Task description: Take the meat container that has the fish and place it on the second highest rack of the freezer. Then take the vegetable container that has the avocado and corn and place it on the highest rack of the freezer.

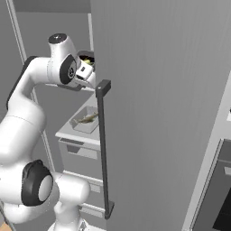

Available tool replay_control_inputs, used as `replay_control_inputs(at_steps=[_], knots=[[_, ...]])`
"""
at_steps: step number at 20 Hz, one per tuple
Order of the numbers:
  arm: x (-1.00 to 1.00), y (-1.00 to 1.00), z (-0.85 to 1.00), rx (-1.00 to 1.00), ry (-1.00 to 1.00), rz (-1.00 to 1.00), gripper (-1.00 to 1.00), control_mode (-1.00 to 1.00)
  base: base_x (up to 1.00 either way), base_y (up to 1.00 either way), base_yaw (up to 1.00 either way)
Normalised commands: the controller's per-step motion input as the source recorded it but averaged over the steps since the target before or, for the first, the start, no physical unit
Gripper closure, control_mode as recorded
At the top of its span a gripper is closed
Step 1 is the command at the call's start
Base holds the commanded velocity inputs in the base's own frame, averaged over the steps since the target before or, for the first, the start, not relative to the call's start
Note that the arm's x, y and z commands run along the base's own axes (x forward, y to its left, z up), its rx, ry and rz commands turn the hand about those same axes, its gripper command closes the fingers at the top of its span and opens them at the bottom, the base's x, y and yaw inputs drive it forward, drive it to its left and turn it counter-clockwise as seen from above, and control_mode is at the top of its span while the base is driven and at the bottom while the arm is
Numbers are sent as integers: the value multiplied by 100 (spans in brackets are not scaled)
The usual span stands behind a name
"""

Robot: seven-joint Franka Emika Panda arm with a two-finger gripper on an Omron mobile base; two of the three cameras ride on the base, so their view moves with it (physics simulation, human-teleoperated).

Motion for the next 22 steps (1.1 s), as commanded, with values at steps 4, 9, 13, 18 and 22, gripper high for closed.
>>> replay_control_inputs(at_steps=[4, 9, 13, 18, 22], knots=[[-10, 9, 28, 2, -16, 0, 100, -100, 0, 0, 0], [31, 3, 3, 0, -8, 0, 100, -100, 0, 0, 0], [54, 0, 0, 0, 0, 0, 100, -100, 0, 0, 0], [51, 0, -9, 0, 4, 0, 100, -100, 0, 0, 0], [51, 0, -27, 0, 11, 0, 100, -100, 0, 0, 0]])
